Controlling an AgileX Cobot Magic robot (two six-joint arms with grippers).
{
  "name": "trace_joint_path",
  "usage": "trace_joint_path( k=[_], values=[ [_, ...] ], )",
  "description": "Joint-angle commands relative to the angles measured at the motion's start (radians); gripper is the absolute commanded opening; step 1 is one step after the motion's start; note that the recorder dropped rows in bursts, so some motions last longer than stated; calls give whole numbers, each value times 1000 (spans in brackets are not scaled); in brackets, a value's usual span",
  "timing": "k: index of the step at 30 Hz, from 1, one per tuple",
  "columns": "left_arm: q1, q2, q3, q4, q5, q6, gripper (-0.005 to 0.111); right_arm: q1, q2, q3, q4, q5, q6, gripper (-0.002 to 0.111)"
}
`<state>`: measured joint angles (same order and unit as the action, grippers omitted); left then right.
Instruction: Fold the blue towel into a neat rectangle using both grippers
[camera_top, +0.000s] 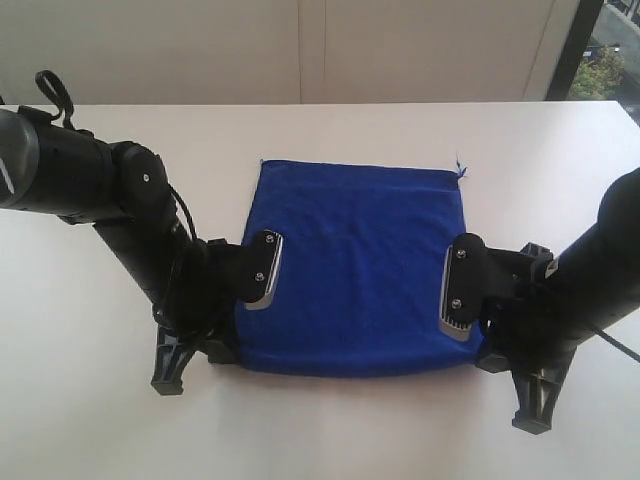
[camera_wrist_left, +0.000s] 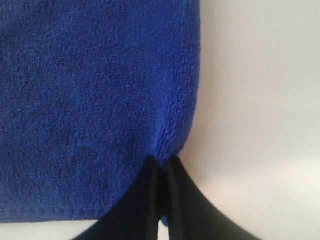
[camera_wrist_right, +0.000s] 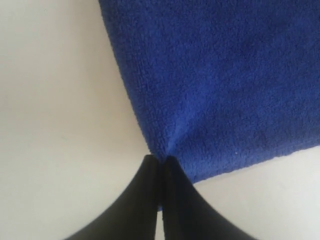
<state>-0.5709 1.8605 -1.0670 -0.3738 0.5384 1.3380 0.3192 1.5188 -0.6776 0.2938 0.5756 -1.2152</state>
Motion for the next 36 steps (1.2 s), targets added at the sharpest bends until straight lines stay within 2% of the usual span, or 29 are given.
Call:
trace_joint_path(
  k=[1,5,13,24,36],
  values=[
    [-1,22,12,-7,70,1,0,-1,-1,5,3,0,1,0],
    [-1,-4,12,-7,125,-2,0,-1,-1,5,3,3,1,0],
    [-1,-103,12,48,330,-65,0,-1,-16,5,3,111,1,0],
    [-1,-139,6,55,329,-94,0,-1,-119,3,30,102,12,0],
    [-1,-188,-106,170,293,-297,0,-1,-144,-60,22,-46,26,0]
  ],
)
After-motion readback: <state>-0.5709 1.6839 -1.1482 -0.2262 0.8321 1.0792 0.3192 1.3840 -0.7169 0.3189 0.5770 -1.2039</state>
